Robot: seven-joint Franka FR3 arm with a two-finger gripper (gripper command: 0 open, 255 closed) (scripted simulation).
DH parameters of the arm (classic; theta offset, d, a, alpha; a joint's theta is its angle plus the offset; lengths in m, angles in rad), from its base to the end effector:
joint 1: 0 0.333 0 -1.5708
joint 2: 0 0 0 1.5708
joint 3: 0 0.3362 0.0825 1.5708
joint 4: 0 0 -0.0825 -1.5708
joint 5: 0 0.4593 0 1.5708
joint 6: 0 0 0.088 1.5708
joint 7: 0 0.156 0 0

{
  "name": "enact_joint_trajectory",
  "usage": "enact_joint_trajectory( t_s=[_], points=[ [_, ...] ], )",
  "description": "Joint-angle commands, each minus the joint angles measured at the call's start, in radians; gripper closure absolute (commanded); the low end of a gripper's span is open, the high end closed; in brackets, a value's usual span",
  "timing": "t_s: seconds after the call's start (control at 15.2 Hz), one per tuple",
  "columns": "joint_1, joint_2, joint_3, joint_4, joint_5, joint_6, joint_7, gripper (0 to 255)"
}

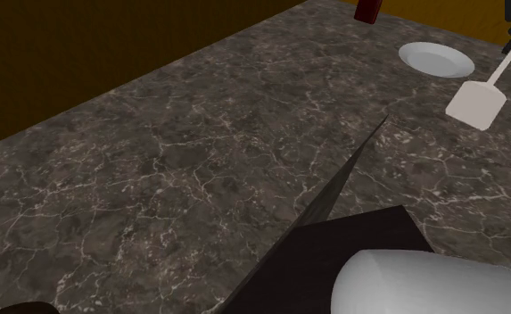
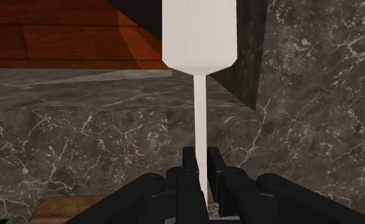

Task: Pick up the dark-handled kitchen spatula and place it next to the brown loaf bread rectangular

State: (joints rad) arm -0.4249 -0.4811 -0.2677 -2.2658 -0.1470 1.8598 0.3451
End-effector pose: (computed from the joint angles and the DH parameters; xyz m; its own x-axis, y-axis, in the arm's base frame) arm 0.3595 -0.3295 0.4941 0.5602 -0.8258 0.0653 -0.8275 -0.5615 -0.0017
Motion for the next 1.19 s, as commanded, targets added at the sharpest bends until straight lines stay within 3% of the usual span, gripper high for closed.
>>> enact_joint_trajectory(
  t_s=[0.0, 0.46, 1.12],
  points=[
    [-0.006, 0.063, -0.039, 0.050, 0.001, 0.017, -0.048, 255],
    [-0.022, 0.327, -0.170, 0.303, 0.073, 0.028, -0.233, 255],
    [-0.027, 0.347, -0.176, 0.187, 0.078, 0.162, -0.237, 255]
  ],
)
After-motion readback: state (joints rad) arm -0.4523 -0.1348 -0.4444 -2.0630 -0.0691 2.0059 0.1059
